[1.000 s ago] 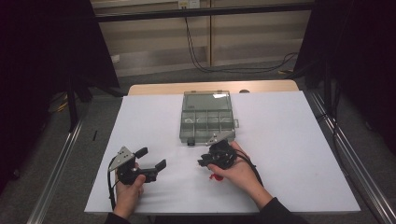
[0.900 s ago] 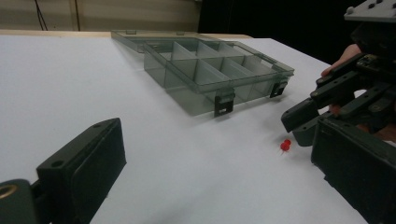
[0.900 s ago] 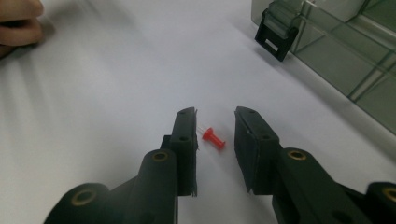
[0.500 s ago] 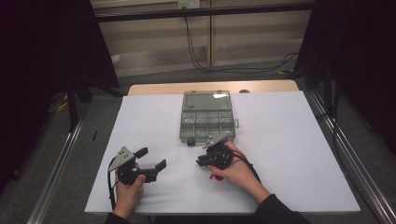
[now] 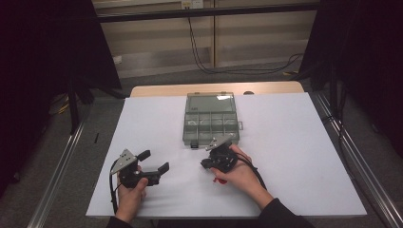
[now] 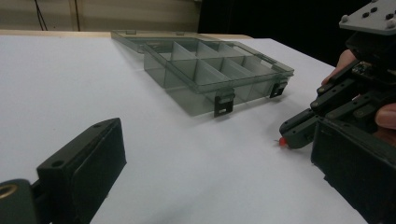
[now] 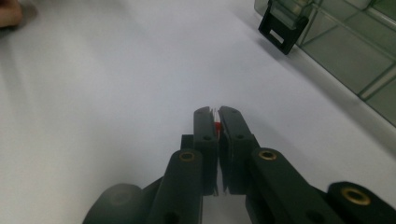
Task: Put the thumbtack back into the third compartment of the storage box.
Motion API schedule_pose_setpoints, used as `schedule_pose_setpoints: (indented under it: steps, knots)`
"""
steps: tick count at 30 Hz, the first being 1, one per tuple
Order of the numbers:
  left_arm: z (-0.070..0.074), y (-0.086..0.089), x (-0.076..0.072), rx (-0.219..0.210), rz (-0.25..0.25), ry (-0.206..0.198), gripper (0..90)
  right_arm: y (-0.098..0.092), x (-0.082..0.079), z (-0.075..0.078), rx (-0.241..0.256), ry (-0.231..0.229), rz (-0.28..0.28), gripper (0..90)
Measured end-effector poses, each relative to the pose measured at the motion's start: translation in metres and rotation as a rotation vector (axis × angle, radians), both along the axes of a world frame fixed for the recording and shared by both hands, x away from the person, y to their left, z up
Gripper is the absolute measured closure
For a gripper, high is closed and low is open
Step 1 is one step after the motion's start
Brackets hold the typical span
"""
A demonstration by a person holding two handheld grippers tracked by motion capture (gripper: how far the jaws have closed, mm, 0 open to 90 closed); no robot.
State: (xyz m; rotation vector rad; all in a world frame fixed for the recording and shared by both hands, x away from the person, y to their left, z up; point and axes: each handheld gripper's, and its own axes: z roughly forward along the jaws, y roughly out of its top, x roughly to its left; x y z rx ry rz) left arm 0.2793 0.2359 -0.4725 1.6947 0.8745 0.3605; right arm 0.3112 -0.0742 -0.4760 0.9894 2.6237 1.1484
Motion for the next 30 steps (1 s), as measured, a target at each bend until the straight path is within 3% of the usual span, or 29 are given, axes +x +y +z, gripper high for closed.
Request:
schedule_pose_setpoints:
  steps: [16,30]
  knots:
    - [0.000,0.000,-0.001,0.001,-0.013,-0.016,2.6,-0.024,0.008,0.028,0.074,-0.008,-0.056,86.2]
    - [0.000,-0.001,-0.001,-0.002,-0.009,-0.013,2.6,-0.035,0.022,0.047,0.090,-0.015,-0.095,86.2]
